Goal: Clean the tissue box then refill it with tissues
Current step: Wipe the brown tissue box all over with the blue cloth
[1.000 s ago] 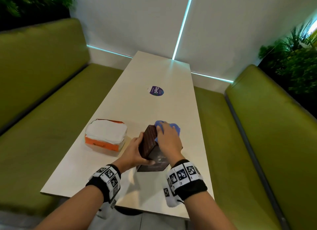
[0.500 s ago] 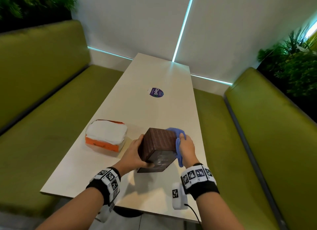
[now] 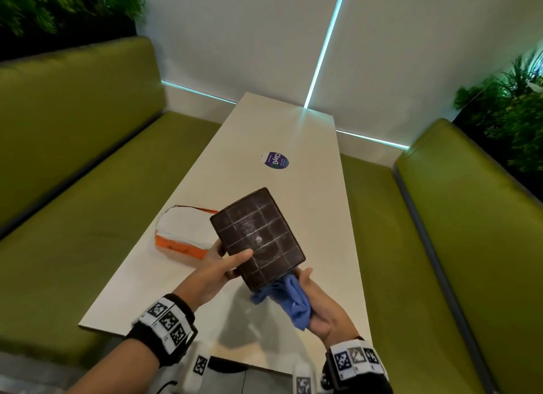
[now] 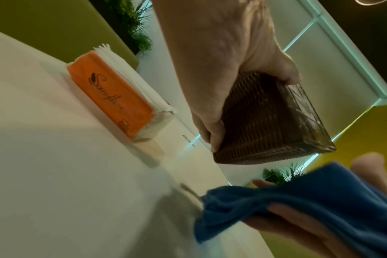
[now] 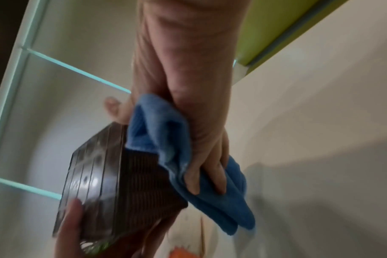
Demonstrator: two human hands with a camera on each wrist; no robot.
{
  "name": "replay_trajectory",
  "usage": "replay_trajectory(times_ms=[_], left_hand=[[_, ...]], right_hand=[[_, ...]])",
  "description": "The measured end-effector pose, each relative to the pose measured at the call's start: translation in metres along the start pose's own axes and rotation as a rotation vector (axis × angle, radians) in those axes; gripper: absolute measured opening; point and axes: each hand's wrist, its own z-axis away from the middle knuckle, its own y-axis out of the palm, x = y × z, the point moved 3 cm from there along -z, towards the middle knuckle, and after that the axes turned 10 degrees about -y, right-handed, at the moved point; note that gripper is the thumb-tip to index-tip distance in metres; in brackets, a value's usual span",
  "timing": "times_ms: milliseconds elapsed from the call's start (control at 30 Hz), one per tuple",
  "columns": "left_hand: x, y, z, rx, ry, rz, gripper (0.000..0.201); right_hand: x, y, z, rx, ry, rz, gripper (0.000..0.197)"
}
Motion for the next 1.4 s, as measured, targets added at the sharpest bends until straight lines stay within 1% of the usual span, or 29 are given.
replay_trajectory(times_ms=[33,100,133,167,233,267,300,367,400,433,467,500,567,600,633,667,733,800,833,900,933,1000,1067,1167,1200,1233,1300,1400], left_hand=[[0.002,0.002,0.000,0.008,0.001,0.000,0.099],[0.005,0.008,0.002,0.013,0.007,-0.014,0.097],[0.005,0.010,0.003,0.014,0.012,-0.027,0.096],[0.004,0.011,0.004,0.019,0.016,-0.050,0.097],[-0.003,0.010,0.008,0.037,0.008,-0.126,0.100],[-0.008,0.006,0.010,0.054,-0.002,-0.173,0.105],[-0.013,0.000,0.011,0.069,-0.010,-0.209,0.114],[-0.026,-0.018,0.013,0.057,-0.033,-0.208,0.140],[-0.032,-0.024,0.013,0.049,-0.036,-0.214,0.146],[-0.037,-0.028,0.012,0.057,-0.036,-0.243,0.148],[-0.041,-0.029,0.012,0.077,-0.048,-0.292,0.145],[-0.044,-0.027,0.012,0.108,-0.075,-0.349,0.138],[-0.044,-0.021,0.012,0.170,-0.114,-0.482,0.111],[-0.043,-0.018,0.013,0.175,-0.123,-0.539,0.099],[-0.040,-0.018,0.011,0.151,-0.124,-0.566,0.091],[-0.036,-0.020,0.009,0.114,-0.117,-0.560,0.088],[-0.026,-0.025,0.003,0.027,-0.086,-0.497,0.088],[-0.016,-0.027,-0.001,-0.050,-0.051,-0.469,0.092],[-0.012,-0.028,-0.003,-0.075,-0.041,-0.470,0.094],[-0.005,-0.026,-0.005,-0.093,-0.025,-0.493,0.095],[-0.003,-0.026,-0.006,-0.088,-0.018,-0.512,0.094],[0.002,-0.024,-0.010,-0.081,-0.007,-0.543,0.094],[0.005,-0.022,-0.013,-0.091,0.012,-0.549,0.096],[0.008,-0.020,-0.015,-0.103,0.046,-0.546,0.098],[0.009,-0.020,-0.016,-0.107,0.050,-0.542,0.099],[0.010,-0.021,-0.016,-0.115,0.055,-0.540,0.098],[0.012,-0.023,-0.016,-0.135,0.057,-0.562,0.096],[0.014,-0.025,-0.016,-0.151,0.051,-0.587,0.101]], right_hand=[[-0.002,0.008,0.004,0.037,0.026,-0.015,0.082],[-0.006,0.007,0.003,0.105,0.071,-0.054,0.066],[-0.008,0.003,-0.003,0.067,0.065,-0.021,0.066],[-0.005,0.005,-0.006,0.027,0.059,-0.011,0.070],[0.000,0.001,-0.013,0.024,0.005,0.077,0.078],[0.004,-0.001,-0.012,0.006,-0.002,0.096,0.078],[0.010,-0.005,-0.013,-0.001,-0.020,0.101,0.078],[0.024,-0.013,-0.011,0.043,-0.035,0.211,0.083],[0.031,-0.016,-0.010,0.063,-0.043,0.281,0.087],[0.037,-0.018,-0.009,0.065,-0.046,0.354,0.089],[0.041,-0.020,-0.010,0.066,-0.044,0.417,0.090],[0.045,-0.020,-0.011,0.089,-0.039,0.476,0.091],[0.051,-0.019,-0.012,0.118,-0.012,0.592,0.087],[0.054,-0.019,-0.013,0.119,-0.008,0.619,0.082],[0.056,-0.019,-0.013,0.105,-0.006,0.626,0.078],[0.058,-0.019,-0.012,0.076,-0.005,0.609,0.079],[0.066,-0.019,-0.009,-0.017,-0.023,0.563,0.083],[0.081,-0.012,-0.004,-0.185,-0.116,0.636,0.067],[0.087,-0.009,-0.003,-0.264,-0.169,0.698,0.066],[0.095,0.004,-0.007,-0.357,-0.258,0.807,0.077],[0.094,0.014,-0.011,-0.369,-0.301,0.850,0.077],[0.085,0.036,-0.020,-0.366,-0.398,0.973,0.069],[0.066,0.061,-0.032,-0.289,-0.417,1.171,0.061],[0.025,0.086,-0.047,-0.062,-0.252,1.413,0.052],[0.017,0.090,-0.050,-0.011,-0.219,1.517,0.050],[0.013,0.088,-0.053,0.005,-0.217,1.608,0.048],[0.021,0.076,-0.058,-0.044,-0.239,1.662,0.042],[0.043,0.037,-0.063,-0.178,-0.228,1.637,0.038]])
